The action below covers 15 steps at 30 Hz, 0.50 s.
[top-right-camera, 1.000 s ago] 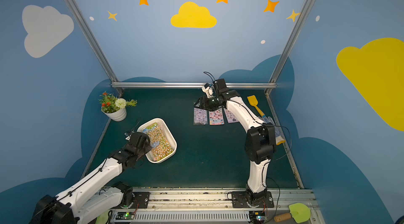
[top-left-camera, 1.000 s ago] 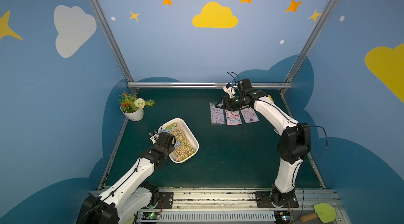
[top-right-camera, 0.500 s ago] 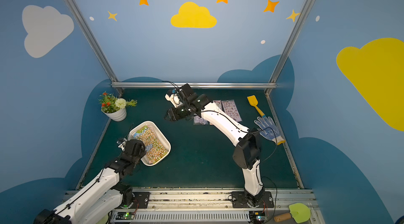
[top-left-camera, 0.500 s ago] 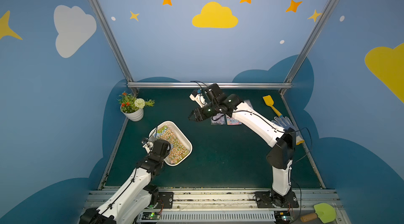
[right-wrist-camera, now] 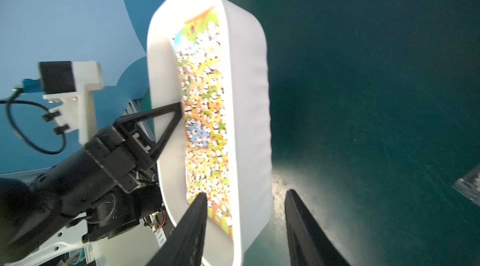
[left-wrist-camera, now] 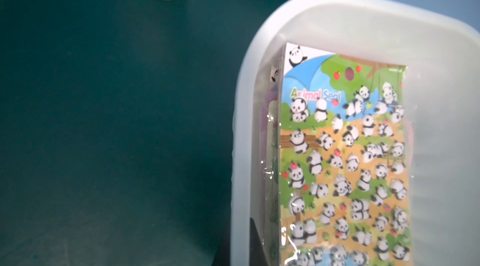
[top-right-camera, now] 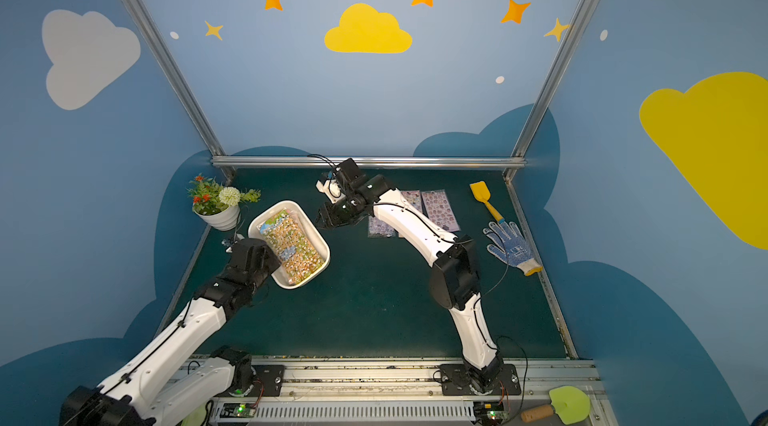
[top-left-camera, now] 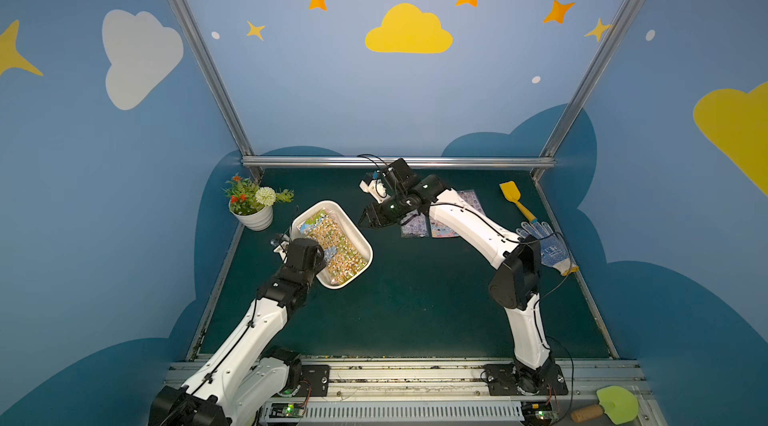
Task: Take the stickers out of the storage box
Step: Pick up the sticker from the storage box.
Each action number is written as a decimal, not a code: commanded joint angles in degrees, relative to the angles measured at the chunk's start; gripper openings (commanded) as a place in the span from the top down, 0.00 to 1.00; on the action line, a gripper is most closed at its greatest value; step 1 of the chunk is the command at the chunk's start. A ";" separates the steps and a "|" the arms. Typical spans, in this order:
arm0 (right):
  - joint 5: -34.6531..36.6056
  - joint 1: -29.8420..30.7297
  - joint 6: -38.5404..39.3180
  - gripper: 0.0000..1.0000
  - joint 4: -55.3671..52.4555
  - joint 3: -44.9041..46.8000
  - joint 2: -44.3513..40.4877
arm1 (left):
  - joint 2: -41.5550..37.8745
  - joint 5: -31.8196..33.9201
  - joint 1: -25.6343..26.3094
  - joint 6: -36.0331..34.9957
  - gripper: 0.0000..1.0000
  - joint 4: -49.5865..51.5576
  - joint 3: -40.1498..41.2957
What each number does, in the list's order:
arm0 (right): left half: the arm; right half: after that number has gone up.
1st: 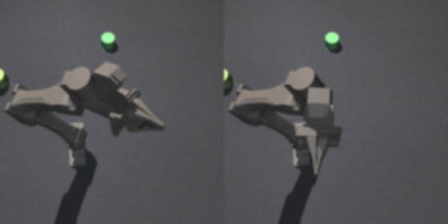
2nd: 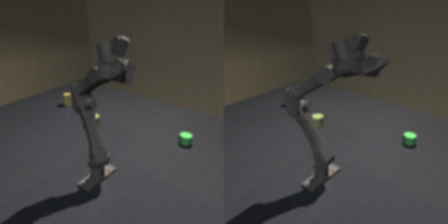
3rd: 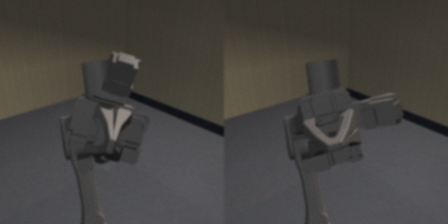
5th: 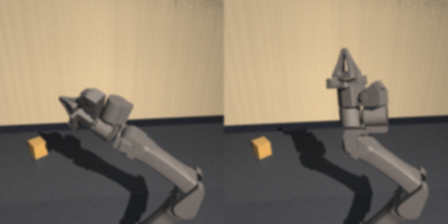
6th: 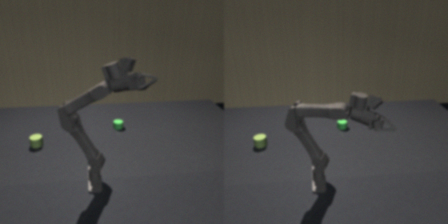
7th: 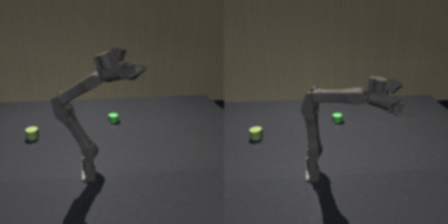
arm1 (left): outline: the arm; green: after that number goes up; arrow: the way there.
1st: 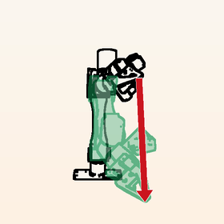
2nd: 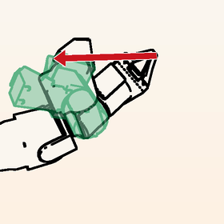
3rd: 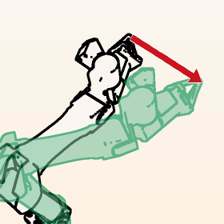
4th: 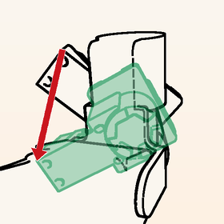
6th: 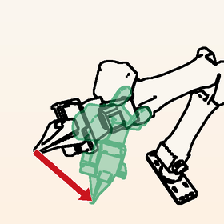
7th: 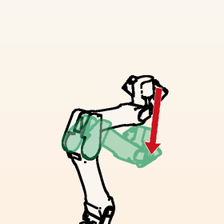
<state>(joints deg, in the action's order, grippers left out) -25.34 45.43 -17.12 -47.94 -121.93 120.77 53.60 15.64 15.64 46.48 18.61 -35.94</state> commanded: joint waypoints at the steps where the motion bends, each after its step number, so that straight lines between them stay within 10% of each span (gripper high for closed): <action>1: -0.37 0.89 0.80 0.53 -1.92 -0.44 -7.07 | -1.16 -1.36 -0.16 -2.04 0.96 4.46 -5.92; 15: 6.89 9.29 0.51 0.55 1.72 0.99 -9.76 | -7.22 -2.39 -1.07 -9.24 0.96 13.28 -8.44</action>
<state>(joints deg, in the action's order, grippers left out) -21.50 52.77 -16.67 -45.71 -119.07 108.51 47.35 14.35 14.98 38.72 32.03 -46.94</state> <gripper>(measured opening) 0.449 0.069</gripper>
